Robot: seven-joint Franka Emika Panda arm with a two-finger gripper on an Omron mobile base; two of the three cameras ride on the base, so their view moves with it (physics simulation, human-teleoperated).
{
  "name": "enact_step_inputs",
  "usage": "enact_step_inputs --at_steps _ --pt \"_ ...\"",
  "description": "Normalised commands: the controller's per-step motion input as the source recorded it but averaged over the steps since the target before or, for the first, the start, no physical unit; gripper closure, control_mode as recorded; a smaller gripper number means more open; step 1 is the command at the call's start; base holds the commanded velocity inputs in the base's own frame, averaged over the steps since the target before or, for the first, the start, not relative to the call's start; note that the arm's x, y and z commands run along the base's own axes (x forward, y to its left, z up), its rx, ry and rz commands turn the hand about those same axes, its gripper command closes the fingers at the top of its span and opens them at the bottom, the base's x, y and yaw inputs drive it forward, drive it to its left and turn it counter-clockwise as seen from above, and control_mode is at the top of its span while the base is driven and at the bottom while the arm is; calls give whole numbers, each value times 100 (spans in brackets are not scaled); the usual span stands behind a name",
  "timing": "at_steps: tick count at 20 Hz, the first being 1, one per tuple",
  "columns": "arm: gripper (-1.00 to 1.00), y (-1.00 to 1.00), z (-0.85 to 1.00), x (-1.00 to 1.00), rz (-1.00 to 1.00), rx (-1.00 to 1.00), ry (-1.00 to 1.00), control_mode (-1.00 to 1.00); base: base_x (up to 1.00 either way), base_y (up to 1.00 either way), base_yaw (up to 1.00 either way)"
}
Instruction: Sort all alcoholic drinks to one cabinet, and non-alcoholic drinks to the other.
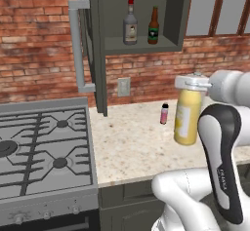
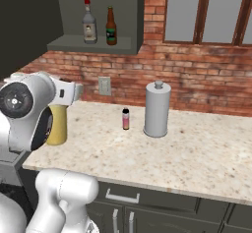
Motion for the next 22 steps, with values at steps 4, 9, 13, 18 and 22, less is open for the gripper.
enact_step_inputs --at_steps 4,9,13,18,22 --pt "100 -36 0 -42 -9 -1 2 -100 0 0 0" --pt "100 -2 0 -19 -2 0 0 -100 0 0 0" --pt "100 0 0 0 0 0 0 100 -77 0 -4" --pt "100 0 0 0 0 0 0 100 -99 0 -8" --pt "100 0 0 0 0 0 0 100 -77 0 -4"
